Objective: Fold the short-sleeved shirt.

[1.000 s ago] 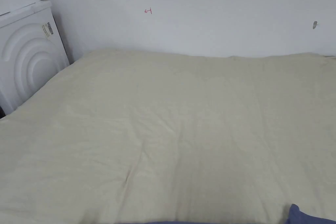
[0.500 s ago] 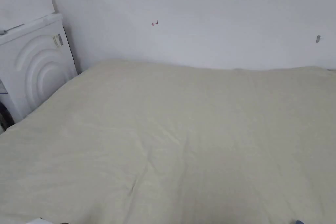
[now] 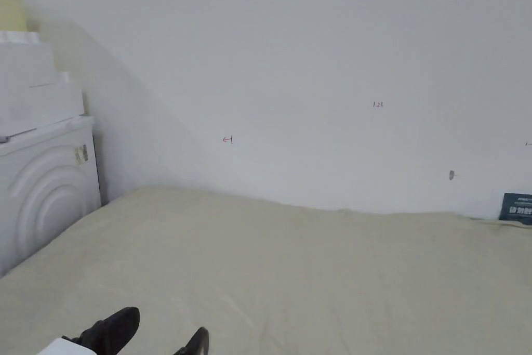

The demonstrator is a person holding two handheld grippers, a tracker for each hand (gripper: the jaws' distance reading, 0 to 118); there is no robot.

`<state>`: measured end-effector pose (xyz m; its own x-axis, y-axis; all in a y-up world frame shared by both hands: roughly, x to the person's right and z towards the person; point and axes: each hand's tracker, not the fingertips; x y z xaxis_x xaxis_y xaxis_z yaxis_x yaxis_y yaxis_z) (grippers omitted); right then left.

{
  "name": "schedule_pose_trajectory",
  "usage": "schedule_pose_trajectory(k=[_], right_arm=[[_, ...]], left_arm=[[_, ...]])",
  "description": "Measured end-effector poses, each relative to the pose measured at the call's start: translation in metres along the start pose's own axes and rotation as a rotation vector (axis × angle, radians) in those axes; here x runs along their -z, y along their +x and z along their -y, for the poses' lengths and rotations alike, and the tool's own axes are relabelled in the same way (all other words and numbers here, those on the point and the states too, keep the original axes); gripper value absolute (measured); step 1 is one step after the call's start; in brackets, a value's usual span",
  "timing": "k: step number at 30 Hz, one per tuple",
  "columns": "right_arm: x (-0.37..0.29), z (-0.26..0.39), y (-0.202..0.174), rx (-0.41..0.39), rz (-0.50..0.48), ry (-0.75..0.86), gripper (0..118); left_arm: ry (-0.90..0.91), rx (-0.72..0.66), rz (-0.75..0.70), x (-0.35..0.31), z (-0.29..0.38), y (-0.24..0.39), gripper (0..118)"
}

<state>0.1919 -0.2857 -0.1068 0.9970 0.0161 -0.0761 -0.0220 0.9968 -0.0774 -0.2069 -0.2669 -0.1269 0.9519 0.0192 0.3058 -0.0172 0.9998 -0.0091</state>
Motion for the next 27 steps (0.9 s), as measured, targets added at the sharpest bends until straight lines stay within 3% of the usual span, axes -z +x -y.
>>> schedule_pose_trajectory(k=[2,5,7,8,9,10,21,22,24,26,27], right_arm=[[0.002,0.003,-0.006,0.023,-0.012,-0.012,84],[0.000,0.011,-0.008,0.040,-0.033,-0.030,51],[-0.002,0.014,-0.012,0.038,-0.042,-0.047,46],[-0.003,0.017,-0.013,0.033,-0.040,-0.052,25],[-0.003,0.021,-0.014,0.031,-0.033,-0.050,9],[-0.004,0.022,-0.015,0.028,-0.027,-0.058,3],[-0.001,0.031,-0.010,0.116,-0.057,-0.094,1],[-0.001,0.031,-0.010,0.122,-0.063,-0.104,1],[0.000,0.036,-0.008,0.148,-0.072,-0.115,1],[0.003,0.042,-0.006,0.200,-0.096,-0.152,1],[0.005,0.044,-0.006,0.211,-0.096,-0.155,1]], left_arm=[[-0.005,0.000,-0.007,0.001,0.002,0.004,74],[-0.023,0.009,-0.005,-0.005,0.008,0.004,39],[-0.044,0.007,-0.023,-0.007,0.014,0.002,35],[-0.061,-0.008,-0.029,-0.008,0.017,0.000,18],[-0.081,-0.026,-0.025,-0.010,0.021,-0.004,9],[-0.089,-0.048,-0.024,-0.012,0.024,-0.008,2],[-0.290,-0.220,-0.056,-0.008,0.073,-0.070,0],[-0.308,-0.262,-0.061,-0.005,0.085,-0.083,0],[-0.386,-0.339,-0.012,0.004,0.109,-0.110,22],[-0.442,-0.444,0.007,0.013,0.140,-0.138,71],[-0.492,-0.502,0.052,0.019,0.157,-0.153,84]])
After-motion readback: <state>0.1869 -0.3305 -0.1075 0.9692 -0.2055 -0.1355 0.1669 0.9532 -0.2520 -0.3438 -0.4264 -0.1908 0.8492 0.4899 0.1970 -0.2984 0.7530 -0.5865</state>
